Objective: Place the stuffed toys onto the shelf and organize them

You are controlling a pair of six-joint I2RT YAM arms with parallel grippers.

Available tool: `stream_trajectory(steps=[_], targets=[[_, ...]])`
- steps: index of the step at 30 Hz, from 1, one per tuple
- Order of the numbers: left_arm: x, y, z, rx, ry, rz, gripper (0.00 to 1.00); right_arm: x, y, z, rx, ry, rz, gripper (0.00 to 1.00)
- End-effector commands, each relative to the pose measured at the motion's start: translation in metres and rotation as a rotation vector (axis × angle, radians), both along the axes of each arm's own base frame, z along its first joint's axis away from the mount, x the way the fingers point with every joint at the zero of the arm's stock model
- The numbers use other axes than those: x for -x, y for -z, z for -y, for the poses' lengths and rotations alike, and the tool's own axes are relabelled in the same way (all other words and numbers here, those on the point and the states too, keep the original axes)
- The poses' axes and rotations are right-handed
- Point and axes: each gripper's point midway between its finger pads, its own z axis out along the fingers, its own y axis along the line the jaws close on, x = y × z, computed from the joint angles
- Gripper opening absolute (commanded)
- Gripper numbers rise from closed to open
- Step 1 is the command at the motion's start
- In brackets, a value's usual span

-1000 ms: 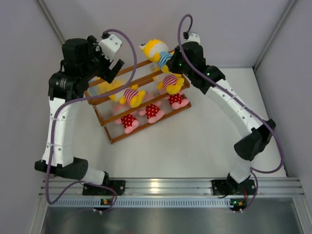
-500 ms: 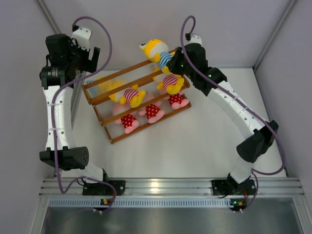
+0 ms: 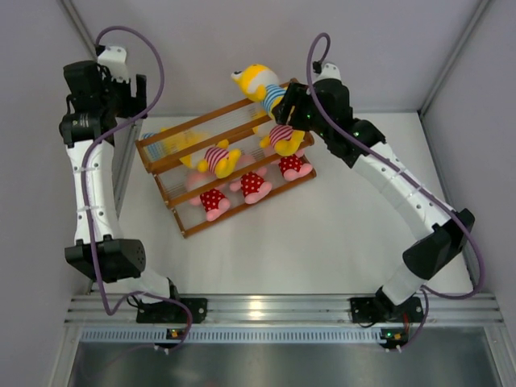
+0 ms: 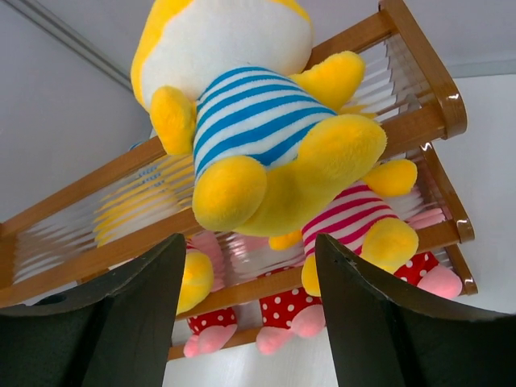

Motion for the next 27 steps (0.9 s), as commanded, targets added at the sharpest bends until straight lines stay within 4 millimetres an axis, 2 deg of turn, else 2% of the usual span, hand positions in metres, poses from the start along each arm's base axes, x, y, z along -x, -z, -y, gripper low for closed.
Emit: stream_trajectory(steps=[1,3,4,6,7,8,10,12,13,15,16,17,18,20,21,22,24,25,27], targets=[[-0.003,-0.024,-0.001,0.024,-0.019,0.095,0.88,0.01,-0.039,0.009,-0.033,-0.018,0.101,0.65],[0.002,-0.024,-0.007,0.013,-0.057,0.095,0.88,0.012,-0.042,0.011,-0.028,-0.021,0.108,0.66],[0.011,-0.031,-0.012,0.004,-0.09,0.109,0.88,0.013,-0.042,0.011,-0.027,-0.022,0.109,0.66],[0.02,-0.031,-0.014,0.004,-0.115,0.111,0.86,0.015,-0.043,0.013,-0.026,-0.026,0.117,0.66],[0.023,-0.019,-0.015,0.016,-0.129,0.087,0.85,0.017,-0.045,0.013,-0.029,-0.027,0.124,0.66],[0.033,-0.025,-0.011,0.019,-0.125,0.106,0.85,0.018,-0.043,0.014,-0.028,-0.031,0.126,0.66],[0.039,-0.009,-0.008,0.038,-0.118,0.074,0.84,0.02,-0.042,0.013,-0.029,-0.039,0.129,0.66],[0.051,-0.007,0.0,0.052,-0.092,0.076,0.84,0.022,-0.041,0.014,-0.025,-0.046,0.127,0.66],[0.054,0.008,0.001,0.058,-0.092,0.044,0.84,0.023,-0.038,0.014,-0.019,-0.048,0.122,0.66],[0.067,0.009,-0.001,0.044,-0.112,0.058,0.84,0.027,-0.037,0.016,-0.016,-0.055,0.12,0.66],[0.07,0.017,-0.003,0.033,-0.121,0.052,0.84,0.028,-0.032,0.016,-0.011,-0.058,0.112,0.66],[0.073,0.038,-0.007,0.027,-0.139,0.019,0.84,0.03,-0.032,0.017,-0.01,-0.063,0.114,0.66],[0.08,0.03,-0.014,0.007,-0.182,0.069,0.86,0.032,-0.03,0.018,-0.006,-0.064,0.111,0.66],[0.084,0.036,-0.018,0.013,-0.216,0.084,0.88,0.036,-0.025,0.019,-0.002,-0.07,0.103,0.66],[0.086,0.048,-0.023,0.012,-0.251,0.069,0.9,0.037,-0.023,0.02,-0.001,-0.07,0.1,0.66],[0.087,0.042,-0.025,0.024,-0.276,0.106,0.92,0.038,-0.02,0.02,0.003,-0.073,0.094,0.66],[0.089,0.049,-0.032,0.024,-0.322,0.115,0.94,0.042,-0.015,0.022,0.008,-0.078,0.084,0.66],[0.092,0.042,-0.039,0.029,-0.367,0.155,0.96,0.043,-0.012,0.023,0.011,-0.078,0.079,0.65],[0.095,0.045,-0.045,0.038,-0.416,0.172,0.98,0.049,-0.005,0.025,0.01,-0.085,0.067,0.66]])
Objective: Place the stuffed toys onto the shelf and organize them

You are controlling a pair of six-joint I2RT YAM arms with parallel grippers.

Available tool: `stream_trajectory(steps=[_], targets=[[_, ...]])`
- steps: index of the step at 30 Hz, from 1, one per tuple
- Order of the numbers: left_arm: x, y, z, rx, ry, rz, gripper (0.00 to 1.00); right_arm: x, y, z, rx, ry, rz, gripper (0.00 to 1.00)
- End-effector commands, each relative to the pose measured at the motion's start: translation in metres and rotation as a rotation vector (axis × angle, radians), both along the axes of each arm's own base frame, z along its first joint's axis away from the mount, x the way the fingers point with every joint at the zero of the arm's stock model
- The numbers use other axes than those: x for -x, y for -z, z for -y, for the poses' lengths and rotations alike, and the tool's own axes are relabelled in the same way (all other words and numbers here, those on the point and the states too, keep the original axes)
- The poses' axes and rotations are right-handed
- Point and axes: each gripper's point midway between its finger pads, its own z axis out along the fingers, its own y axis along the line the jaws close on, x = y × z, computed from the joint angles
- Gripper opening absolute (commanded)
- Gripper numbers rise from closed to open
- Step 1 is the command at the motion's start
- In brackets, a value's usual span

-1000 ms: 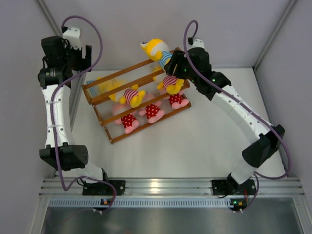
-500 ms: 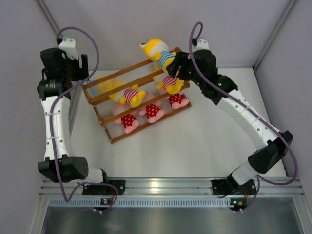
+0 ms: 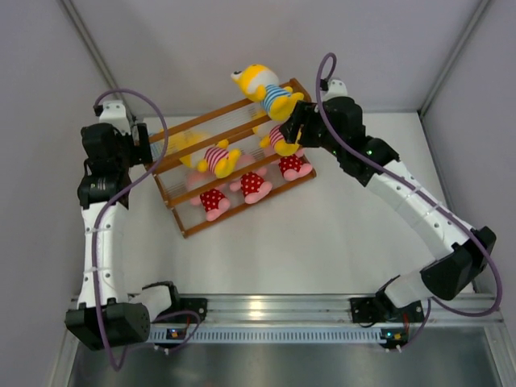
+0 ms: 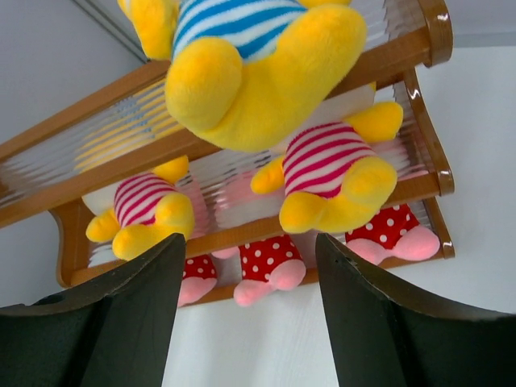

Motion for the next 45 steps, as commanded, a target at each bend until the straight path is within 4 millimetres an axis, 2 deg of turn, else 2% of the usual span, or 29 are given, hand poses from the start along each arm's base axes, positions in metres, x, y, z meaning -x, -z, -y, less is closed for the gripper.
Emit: stream_trajectory(steps=[1,4,7,8,13,14,16,19,28,37,44,45], targets=[[0.004,-0.025,-0.027,-0.013,-0.168,0.152,0.98,0.013,-0.011,0.008,-0.026,-0.015,0.035,0.66],[0.002,-0.028,-0.023,0.003,-0.146,0.168,0.98,0.017,-0.007,0.011,-0.025,-0.013,0.032,0.66],[-0.002,-0.04,-0.017,0.014,-0.11,0.193,0.98,0.02,0.0,0.012,-0.013,-0.018,0.015,0.65],[-0.004,-0.052,-0.014,0.016,-0.093,0.22,0.98,0.02,0.004,0.012,-0.007,-0.021,0.008,0.65],[-0.013,-0.077,-0.01,0.017,-0.062,0.261,0.98,0.024,0.016,0.014,0.002,-0.023,-0.013,0.65],[-0.014,-0.087,-0.011,0.016,-0.063,0.28,0.98,0.025,0.017,0.014,0.003,-0.025,-0.014,0.65],[-0.016,-0.091,-0.015,0.002,-0.082,0.28,0.98,0.025,0.021,0.015,0.01,-0.024,-0.024,0.65],[-0.006,-0.098,-0.031,-0.045,-0.168,0.288,0.98,0.028,0.025,0.015,0.011,-0.033,-0.031,0.65],[0.015,-0.063,-0.052,-0.135,-0.279,0.22,0.98,0.033,0.039,0.014,0.025,-0.053,-0.057,0.65],[0.028,-0.068,-0.08,-0.156,-0.369,0.24,0.98,0.042,0.05,0.019,0.05,-0.068,-0.072,0.65],[0.028,-0.032,-0.082,-0.145,-0.356,0.181,0.98,0.045,0.055,0.021,0.056,-0.071,-0.077,0.65],[0.026,-0.02,-0.079,-0.135,-0.339,0.162,0.98,0.046,0.055,0.021,0.057,-0.076,-0.076,0.65]])
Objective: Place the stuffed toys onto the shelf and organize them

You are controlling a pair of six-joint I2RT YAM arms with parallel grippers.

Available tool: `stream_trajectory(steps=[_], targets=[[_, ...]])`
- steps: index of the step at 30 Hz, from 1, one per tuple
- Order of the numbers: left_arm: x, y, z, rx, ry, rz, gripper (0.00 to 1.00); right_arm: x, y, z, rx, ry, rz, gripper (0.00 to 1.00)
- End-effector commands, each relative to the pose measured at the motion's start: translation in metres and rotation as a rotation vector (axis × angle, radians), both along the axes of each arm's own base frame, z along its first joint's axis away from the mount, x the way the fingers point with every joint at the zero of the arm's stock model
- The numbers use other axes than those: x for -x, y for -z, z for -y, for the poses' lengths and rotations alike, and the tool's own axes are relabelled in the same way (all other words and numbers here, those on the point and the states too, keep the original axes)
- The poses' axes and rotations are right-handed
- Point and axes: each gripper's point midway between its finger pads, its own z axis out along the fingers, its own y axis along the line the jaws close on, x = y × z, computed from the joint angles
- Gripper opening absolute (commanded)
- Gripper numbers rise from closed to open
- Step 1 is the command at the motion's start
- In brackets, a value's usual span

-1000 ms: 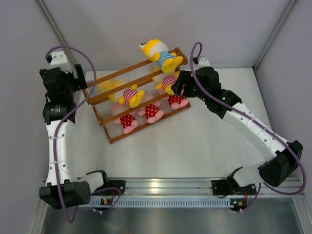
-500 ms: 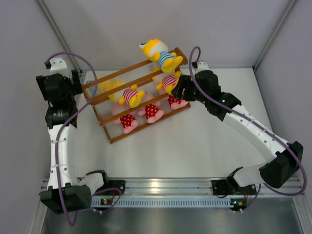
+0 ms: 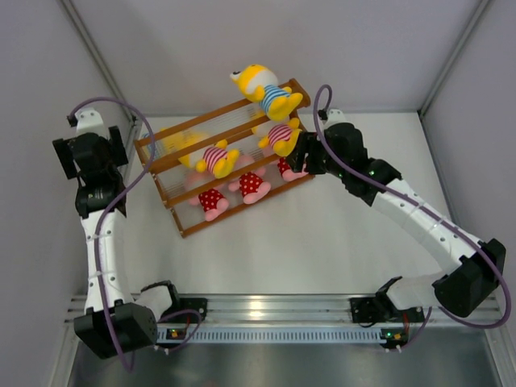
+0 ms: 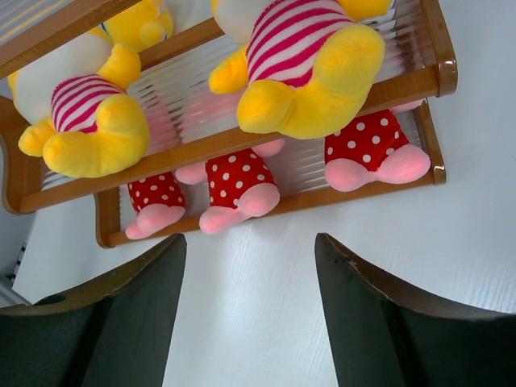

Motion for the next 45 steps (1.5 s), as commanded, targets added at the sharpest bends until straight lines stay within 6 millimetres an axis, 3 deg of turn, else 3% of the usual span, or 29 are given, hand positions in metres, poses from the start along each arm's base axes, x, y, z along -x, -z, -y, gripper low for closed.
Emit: stream_trajectory(steps=[1,7,11,13,17,21,31,34,35,36,38,39,45], targets=[[0.003,0.001,0.002,-0.005,0.021,0.042,0.98,0.006,-0.017,0.004,-0.016,-0.016,0.047,0.65],[0.009,0.038,-0.001,0.031,0.018,-0.018,0.84,0.009,-0.016,0.004,-0.006,-0.037,0.049,0.65],[0.016,0.061,-0.016,0.089,0.009,-0.039,0.79,0.01,-0.013,0.005,-0.001,-0.037,0.047,0.65],[0.013,0.073,-0.013,0.102,0.041,-0.067,0.78,0.011,-0.012,0.006,-0.002,-0.038,0.046,0.65],[0.005,0.121,0.004,0.117,0.181,-0.173,0.79,0.011,-0.01,0.006,0.001,-0.039,0.042,0.65],[0.001,0.147,-0.004,0.077,0.171,-0.184,0.8,0.011,-0.011,0.006,0.001,-0.039,0.046,0.65],[-0.029,0.174,-0.022,0.218,0.29,-0.184,0.78,0.016,-0.007,0.015,0.036,-0.02,0.027,0.65],[-0.04,0.199,-0.017,0.256,0.374,-0.273,0.79,0.017,-0.008,0.02,0.051,-0.004,0.018,0.66],[-0.047,0.192,-0.023,0.239,0.378,-0.277,0.79,0.016,-0.007,0.021,0.056,0.0,0.014,0.65],[-0.049,0.209,-0.025,0.275,0.374,-0.322,0.79,0.017,-0.007,0.022,0.062,0.005,0.007,0.66],[-0.058,0.207,-0.033,0.257,0.37,-0.329,0.8,0.018,-0.008,0.023,0.06,0.011,0.004,0.66],[-0.063,0.216,-0.034,0.271,0.382,-0.346,0.8,0.019,-0.007,0.024,0.06,0.016,-0.001,0.65],[-0.093,0.219,-0.033,0.32,0.463,-0.323,0.8,0.021,-0.002,0.042,0.093,0.09,-0.02,0.65]])
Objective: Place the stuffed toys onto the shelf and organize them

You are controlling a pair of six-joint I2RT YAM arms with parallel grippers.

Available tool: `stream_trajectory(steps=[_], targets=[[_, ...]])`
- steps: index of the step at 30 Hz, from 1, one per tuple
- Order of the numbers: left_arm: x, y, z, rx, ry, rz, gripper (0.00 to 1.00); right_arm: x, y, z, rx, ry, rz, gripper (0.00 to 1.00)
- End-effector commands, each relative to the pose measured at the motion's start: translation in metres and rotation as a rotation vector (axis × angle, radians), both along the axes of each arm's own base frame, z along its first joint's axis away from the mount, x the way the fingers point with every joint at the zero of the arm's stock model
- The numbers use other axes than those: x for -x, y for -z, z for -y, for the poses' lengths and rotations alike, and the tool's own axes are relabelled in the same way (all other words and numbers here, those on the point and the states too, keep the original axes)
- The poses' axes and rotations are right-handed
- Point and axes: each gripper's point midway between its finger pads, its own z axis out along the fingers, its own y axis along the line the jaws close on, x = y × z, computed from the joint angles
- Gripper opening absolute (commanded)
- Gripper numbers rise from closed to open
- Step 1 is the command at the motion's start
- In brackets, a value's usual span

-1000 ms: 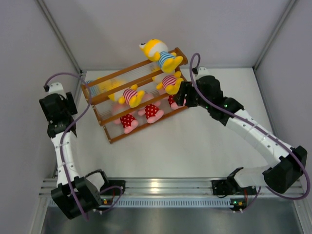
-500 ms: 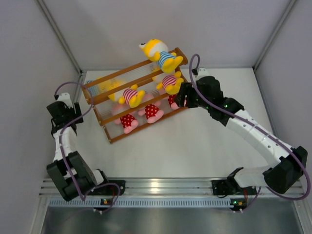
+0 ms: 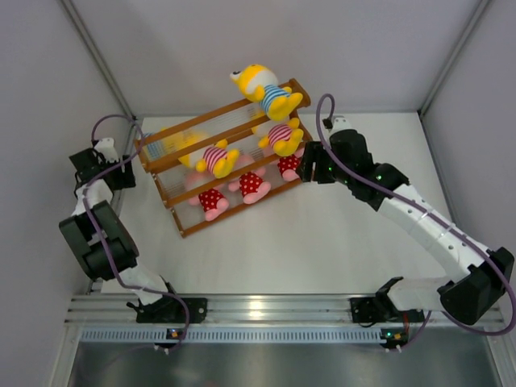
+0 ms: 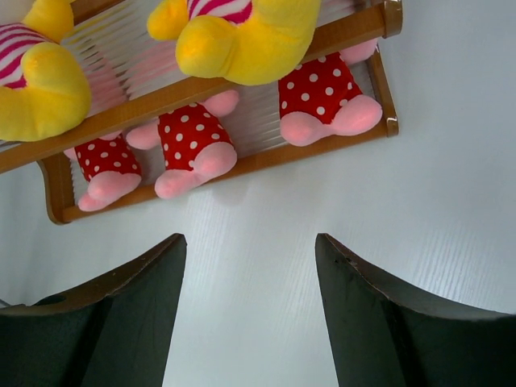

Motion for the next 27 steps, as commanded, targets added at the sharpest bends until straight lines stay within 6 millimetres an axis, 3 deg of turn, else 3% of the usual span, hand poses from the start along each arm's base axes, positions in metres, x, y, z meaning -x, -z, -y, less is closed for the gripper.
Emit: stream_trajectory(steps=[1,3,4,5,7,12,18,19,21,22,24,25,27], targets=[[-0.033,-0.017,-0.004,0.012,0.073,0.071,0.8,0.002,-0.022,0.016,-0.009,0.065,0.043,0.65],[-0.043,-0.017,-0.004,0.022,0.086,0.077,0.8,0.003,-0.022,0.019,-0.004,0.078,0.036,0.65],[-0.053,-0.026,-0.004,0.012,0.1,0.097,0.81,0.002,-0.021,0.02,-0.003,0.083,0.034,0.65],[-0.058,-0.018,-0.002,0.022,0.109,0.085,0.82,0.003,-0.02,0.02,-0.003,0.083,0.029,0.65],[-0.07,-0.022,0.003,-0.001,0.133,0.091,0.83,0.002,-0.02,0.021,-0.002,0.094,0.027,0.65],[-0.098,0.0,0.03,-0.05,0.192,0.033,0.89,0.0,-0.02,0.027,0.044,0.121,0.011,0.65],[-0.151,-0.021,0.025,-0.02,0.127,0.109,0.92,0.001,-0.013,0.028,0.065,0.123,-0.017,0.65],[-0.157,-0.009,0.026,0.011,0.119,0.097,0.92,0.002,-0.01,0.029,0.071,0.121,-0.025,0.65],[-0.174,-0.016,0.032,0.04,0.163,0.134,0.95,0.003,-0.006,0.029,0.079,0.12,-0.037,0.65],[-0.179,-0.006,0.034,0.065,0.167,0.126,0.95,0.006,-0.003,0.03,0.091,0.119,-0.051,0.65],[-0.189,-0.009,0.041,0.091,0.205,0.15,0.96,0.007,-0.001,0.034,0.107,0.13,-0.055,0.65],[-0.19,0.004,0.044,0.121,0.215,0.127,0.96,0.008,0.0,0.037,0.115,0.136,-0.058,0.65],[-0.194,0.008,0.057,0.184,0.271,0.124,0.96,0.008,0.001,0.04,0.124,0.144,-0.059,0.65]])
